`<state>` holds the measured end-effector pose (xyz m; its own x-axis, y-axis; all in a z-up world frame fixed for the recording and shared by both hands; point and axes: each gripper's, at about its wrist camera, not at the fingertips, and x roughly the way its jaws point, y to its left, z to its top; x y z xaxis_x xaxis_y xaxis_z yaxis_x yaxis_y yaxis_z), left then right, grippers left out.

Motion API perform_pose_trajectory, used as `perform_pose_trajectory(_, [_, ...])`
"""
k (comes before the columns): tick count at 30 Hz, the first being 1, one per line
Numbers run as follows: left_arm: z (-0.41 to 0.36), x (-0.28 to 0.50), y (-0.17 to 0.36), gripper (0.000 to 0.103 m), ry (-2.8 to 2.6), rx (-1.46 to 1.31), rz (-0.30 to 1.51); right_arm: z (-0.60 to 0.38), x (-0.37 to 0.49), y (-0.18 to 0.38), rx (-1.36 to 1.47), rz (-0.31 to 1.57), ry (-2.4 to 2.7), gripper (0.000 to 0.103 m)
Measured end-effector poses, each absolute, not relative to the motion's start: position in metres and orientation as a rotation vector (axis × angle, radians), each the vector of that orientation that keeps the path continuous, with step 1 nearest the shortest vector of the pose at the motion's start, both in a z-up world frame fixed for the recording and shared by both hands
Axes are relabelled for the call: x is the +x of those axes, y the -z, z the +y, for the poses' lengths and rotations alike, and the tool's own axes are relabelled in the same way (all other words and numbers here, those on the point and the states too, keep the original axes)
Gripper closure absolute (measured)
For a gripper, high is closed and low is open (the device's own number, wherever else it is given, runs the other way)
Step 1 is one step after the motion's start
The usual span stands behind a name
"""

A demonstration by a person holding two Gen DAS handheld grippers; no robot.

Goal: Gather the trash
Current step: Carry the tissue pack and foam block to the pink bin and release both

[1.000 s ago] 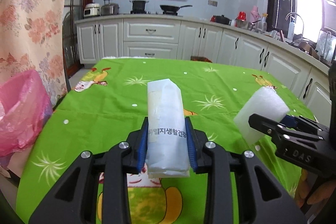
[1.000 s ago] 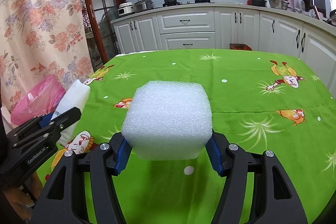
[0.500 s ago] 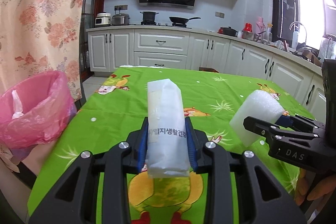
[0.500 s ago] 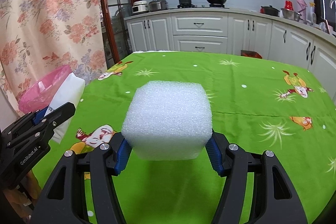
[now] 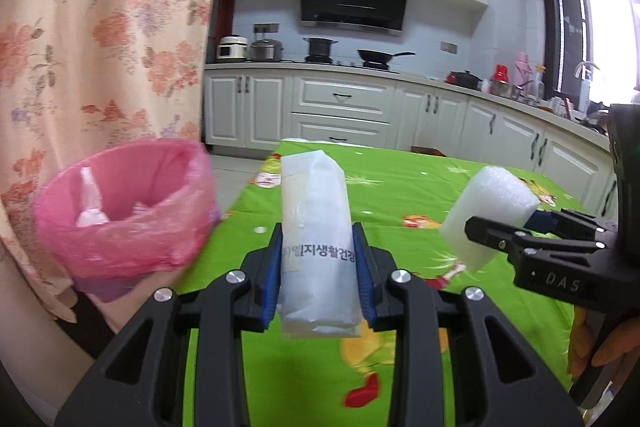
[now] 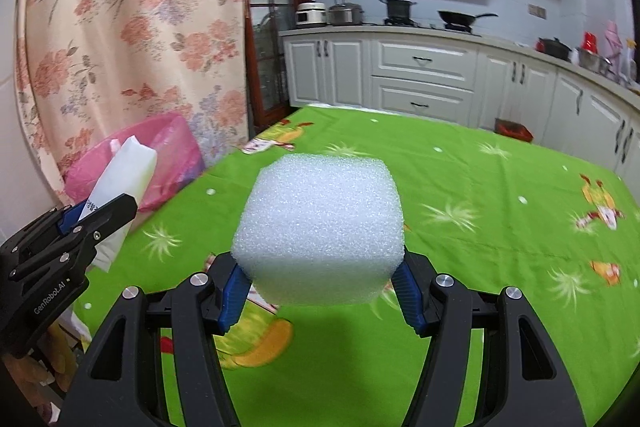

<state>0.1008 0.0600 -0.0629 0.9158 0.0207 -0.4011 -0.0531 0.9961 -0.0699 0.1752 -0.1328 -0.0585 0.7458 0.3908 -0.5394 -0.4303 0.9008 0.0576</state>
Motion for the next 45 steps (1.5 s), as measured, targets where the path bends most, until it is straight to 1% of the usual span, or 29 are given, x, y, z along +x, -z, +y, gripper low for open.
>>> perform_pose_trajectory(15, [0.144,0.084,0.03,0.072,-0.196,-0.1,0.354,-0.045,0.181,0.033,-0.15,0.546,-0.617,0.044])
perform_pose_trajectory(25, [0.217,0.093,0.009,0.071,-0.288,-0.118,0.352,0.02,0.199,0.017,-0.168,0.546,-0.726,0.044])
perform_pose_trajectory(37, [0.299,0.119,0.001,0.071,-0.308,-0.211,0.382,0.088,0.234,0.01,-0.158,0.59,-0.797,0.044])
perform_pose_trajectory(45, [0.32,0.131,0.002,0.071,-0.31,-0.233,0.392,0.121,0.249,0.009,-0.168,0.595,-0.818,0.043])
